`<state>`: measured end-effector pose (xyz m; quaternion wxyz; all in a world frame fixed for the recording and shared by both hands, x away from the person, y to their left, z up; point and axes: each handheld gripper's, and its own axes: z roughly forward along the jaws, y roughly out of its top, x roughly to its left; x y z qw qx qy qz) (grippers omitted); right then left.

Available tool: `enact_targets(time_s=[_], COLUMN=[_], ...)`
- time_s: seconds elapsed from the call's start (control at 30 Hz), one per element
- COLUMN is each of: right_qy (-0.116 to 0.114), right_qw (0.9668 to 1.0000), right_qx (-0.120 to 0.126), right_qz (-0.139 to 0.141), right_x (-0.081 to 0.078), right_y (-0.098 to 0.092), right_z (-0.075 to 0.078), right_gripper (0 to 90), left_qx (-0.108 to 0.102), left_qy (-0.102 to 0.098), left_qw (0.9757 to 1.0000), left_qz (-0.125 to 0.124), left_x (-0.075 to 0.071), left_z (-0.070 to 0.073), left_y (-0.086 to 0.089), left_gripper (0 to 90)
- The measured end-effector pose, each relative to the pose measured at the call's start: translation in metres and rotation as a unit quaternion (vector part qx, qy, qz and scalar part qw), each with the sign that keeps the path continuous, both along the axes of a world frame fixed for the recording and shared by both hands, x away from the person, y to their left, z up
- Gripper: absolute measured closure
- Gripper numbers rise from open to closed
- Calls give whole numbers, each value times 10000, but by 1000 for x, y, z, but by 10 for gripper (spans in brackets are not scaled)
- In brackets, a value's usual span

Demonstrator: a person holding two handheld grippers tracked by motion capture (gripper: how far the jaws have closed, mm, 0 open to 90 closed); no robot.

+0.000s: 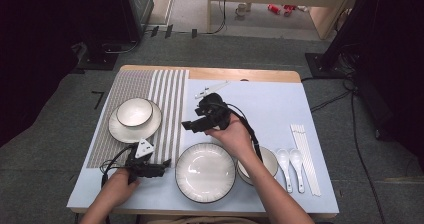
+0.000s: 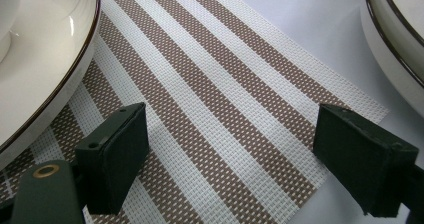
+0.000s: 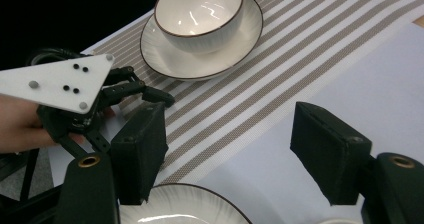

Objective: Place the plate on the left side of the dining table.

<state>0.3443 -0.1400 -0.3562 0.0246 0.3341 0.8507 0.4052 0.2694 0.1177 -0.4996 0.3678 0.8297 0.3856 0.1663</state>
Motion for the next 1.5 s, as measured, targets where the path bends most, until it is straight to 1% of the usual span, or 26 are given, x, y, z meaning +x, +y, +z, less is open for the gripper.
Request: enact_targets(time_s=[0.23,0.33,0.4,0.53,0.63,0.67,0.77,0.8,0.97,1.0,1.1,1.3,1.33,1.37,1.4,1.5], right_qy=[16,46,27,-65,-103,-117,-122,-113,-164,-142,-109,-161,-220,-220,-291,-329], right_qw=[10000,10000,10000,9999,9999,9999,9999,9998,9996,9994,9994,9992,9991,9991,9987,9985], right_qx=[14,73,81,100,111,92,74,92,169,226,280,220,203,203,214,175], right_qz=[-5,-18,-18,-76,-72,-57,-89,-137,-179,-198,-196,-282,-311,-311,-346,-390], right_x=[-2,-3,-3,-4,-5,-5,-5,-6,-6,-5,-6,-8,-8,-8,-10,-10], right_y=[-15,-25,-28,-40,-44,-48,-53,-59,-68,-72,-77,-86,-91,-91,-96,-102], right_z=[-5,-5,-5,-5,-5,-5,-5,-5,-3,-2,-2,-2,-4,-4,-8,-11], right_gripper=[304,302,302,305,306,307,307,307,307,306,296,284,278,278,247,248], left_qx=[25,24,24,25,24,24,21,20,20,22,20,21,21,21,22,22], left_qy=[4,4,3,4,4,3,4,4,4,4,3,3,4,4,3,3], left_qw=[10000,10000,10000,10000,10000,10000,10000,10000,10000,10000,10000,10000,10000,10000,10000,10000], left_qz=[-18,-17,-18,-17,-17,-17,-16,-15,-15,-17,-16,-16,-17,-17,-18,-17], left_x=[0,0,0,0,0,0,0,0,0,0,0,0,0,0,0,0], left_z=[0,0,0,0,0,0,0,0,0,0,0,0,0,0,0,0], left_y=[0,0,0,0,0,0,0,0,0,0,0,0,0,0,0,0], left_gripper=[147,147,147,147,147,147,147,147,147,147,147,147,147,147,147,147])
